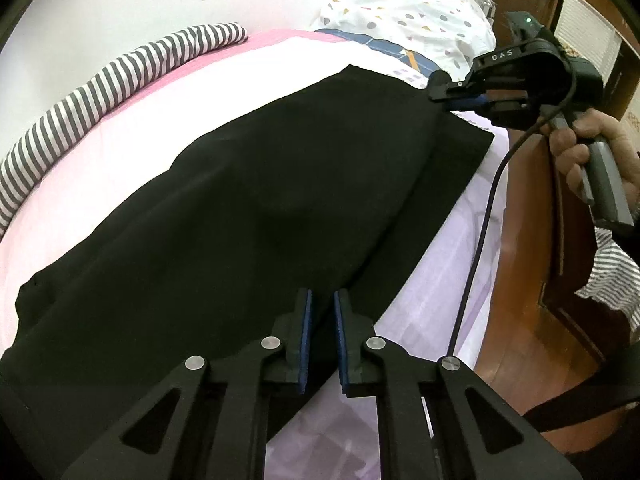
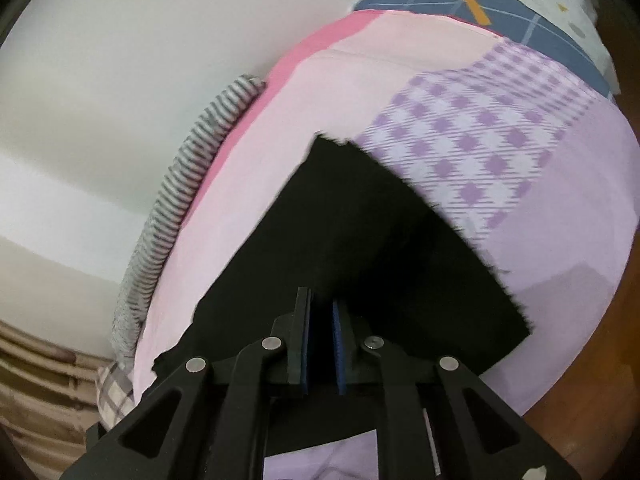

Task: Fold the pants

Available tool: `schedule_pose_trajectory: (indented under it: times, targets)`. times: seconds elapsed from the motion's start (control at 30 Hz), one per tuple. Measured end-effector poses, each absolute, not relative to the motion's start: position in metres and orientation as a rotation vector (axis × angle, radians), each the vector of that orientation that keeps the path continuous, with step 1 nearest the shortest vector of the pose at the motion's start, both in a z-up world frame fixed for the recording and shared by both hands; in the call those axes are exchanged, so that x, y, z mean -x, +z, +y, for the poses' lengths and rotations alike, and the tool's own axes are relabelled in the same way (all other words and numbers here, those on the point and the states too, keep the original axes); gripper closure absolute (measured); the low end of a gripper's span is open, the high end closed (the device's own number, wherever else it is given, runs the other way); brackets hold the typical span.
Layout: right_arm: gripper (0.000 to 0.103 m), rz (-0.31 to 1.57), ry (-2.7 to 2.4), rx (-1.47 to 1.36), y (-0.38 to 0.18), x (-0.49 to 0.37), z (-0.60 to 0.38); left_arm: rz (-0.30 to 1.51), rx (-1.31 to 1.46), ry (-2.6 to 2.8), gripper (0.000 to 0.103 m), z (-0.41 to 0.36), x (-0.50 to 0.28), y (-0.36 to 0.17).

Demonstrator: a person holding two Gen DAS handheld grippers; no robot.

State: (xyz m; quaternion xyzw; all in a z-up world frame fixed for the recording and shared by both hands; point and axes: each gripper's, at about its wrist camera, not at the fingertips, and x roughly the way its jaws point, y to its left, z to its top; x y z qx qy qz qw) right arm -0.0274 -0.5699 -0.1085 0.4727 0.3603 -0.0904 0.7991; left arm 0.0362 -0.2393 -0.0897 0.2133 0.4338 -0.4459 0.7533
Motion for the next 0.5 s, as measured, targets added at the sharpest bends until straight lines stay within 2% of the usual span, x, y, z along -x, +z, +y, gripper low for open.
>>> schedule_pose_trajectory:
  times: [0.23, 0.33, 0.47, 0.5]
  targets:
    - [0.085, 0.776, -0.256, -1.023, -0.116, 0.032, -0.589, 0.960, -0.460, -0.958, 0.092, -0.241, -0.037, -0.092]
    - [0.076, 0.773, -0.262, -1.024, -0.116, 0.038, -0.592, 0.968, -0.456, -0.952, 0.092, -0.242, -0.039, -0.093]
    - [0.076, 0.765, -0.267, -1.029, -0.120, 0.039, -0.595, 0.973, -0.457, -0.947, 0.092, -0.243, -0.040, -0.095]
    - [0.083, 0.759, -0.261, -1.030, -0.120, 0.040, -0.597, 0.972, -0.461, -0.943, 0.092, -0.244, -0.040, -0.096]
